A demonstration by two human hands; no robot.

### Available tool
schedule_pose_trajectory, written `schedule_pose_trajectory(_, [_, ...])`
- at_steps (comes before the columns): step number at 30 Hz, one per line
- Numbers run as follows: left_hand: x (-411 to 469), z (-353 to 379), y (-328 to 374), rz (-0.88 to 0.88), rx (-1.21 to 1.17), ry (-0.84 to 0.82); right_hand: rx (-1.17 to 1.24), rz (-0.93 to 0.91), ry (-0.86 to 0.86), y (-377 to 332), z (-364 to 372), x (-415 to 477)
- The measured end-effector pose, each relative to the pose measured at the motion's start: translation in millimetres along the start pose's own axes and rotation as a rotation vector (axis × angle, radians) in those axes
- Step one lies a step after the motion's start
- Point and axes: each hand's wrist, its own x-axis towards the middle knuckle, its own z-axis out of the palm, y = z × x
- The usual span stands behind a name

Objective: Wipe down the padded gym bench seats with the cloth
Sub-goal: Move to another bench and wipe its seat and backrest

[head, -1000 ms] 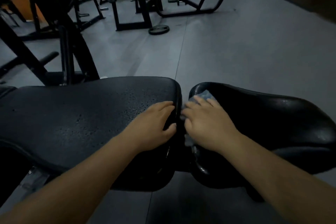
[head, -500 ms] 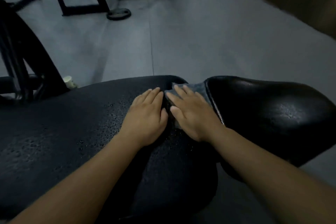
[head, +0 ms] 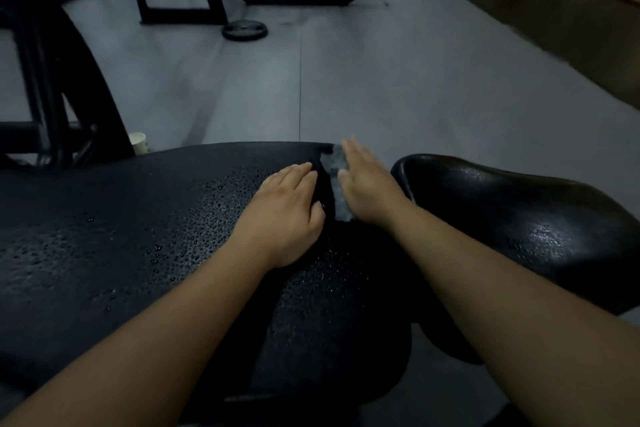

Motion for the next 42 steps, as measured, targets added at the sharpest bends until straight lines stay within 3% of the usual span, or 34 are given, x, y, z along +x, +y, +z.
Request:
schedule_pose_trajectory(2, [-1, -3, 1, -0.019, -0.013, 0.008, -0.127, -0.009, -0.006, -14, 2, 4])
schedule_pose_trajectory(4, [-3, -4, 4, -0.032, -0.032, 0.003, -0.218, -0.162, -0.02, -17, 3, -29])
schedule_pose_trajectory(7, [-5, -5, 6, -0.046, -0.03, 0.003, -0.191, -0.306, -0.098, -2, -4, -83])
schedule_pose_trajectory(12, [-5, -6, 10, -0.057, 0.006, 0.017, -0.29, -0.12, -0.01, -17, 1, -37])
schedule_pose_trajectory(17, [-15, -10, 12, -0.052, 0.006, -0.052, -0.236, -0.342, -0.088, -6, -1, -114])
schedule_pose_trajectory(22, [-51, -6, 12, -0.12, 0.074, 0.024, -0.287, -0.122, -0.042, -17, 1, -93])
schedule_pose_trajectory(25, [-62, -3, 9, -0.148, 0.068, 0.032, -0.307, -0.324, -0.034, -32, 10, -136])
schedule_pose_trajectory(27, [-65, -3, 9, -0.148, 0.053, 0.025, -0.253, -0.394, -0.13, -23, 1, -170])
schedule_pose_trajectory(29, [-66, -3, 8, -0.155, 0.039, 0.03, -0.272, -0.335, -0.167, -5, -8, -161])
schedule_pose_trajectory(33, [-61, -1, 8, -0.156, 0.021, 0.031, -0.319, -0.113, -0.045, -19, 3, -109])
schedule_pose_trajectory(38, [-63, 0, 7, -0.155, 0.013, 0.043, -0.274, -0.424, -0.111, -25, 9, -176])
schedule_pose_trajectory(40, [-63, -1, 8, -0.159, 0.021, 0.044, -0.257, -0.426, -0.152, -9, -3, -167])
schedule_pose_trajectory(42, [-62, 0, 9, -0.166, 0.02, 0.047, -0.278, -0.316, -0.105, -5, -5, -133])
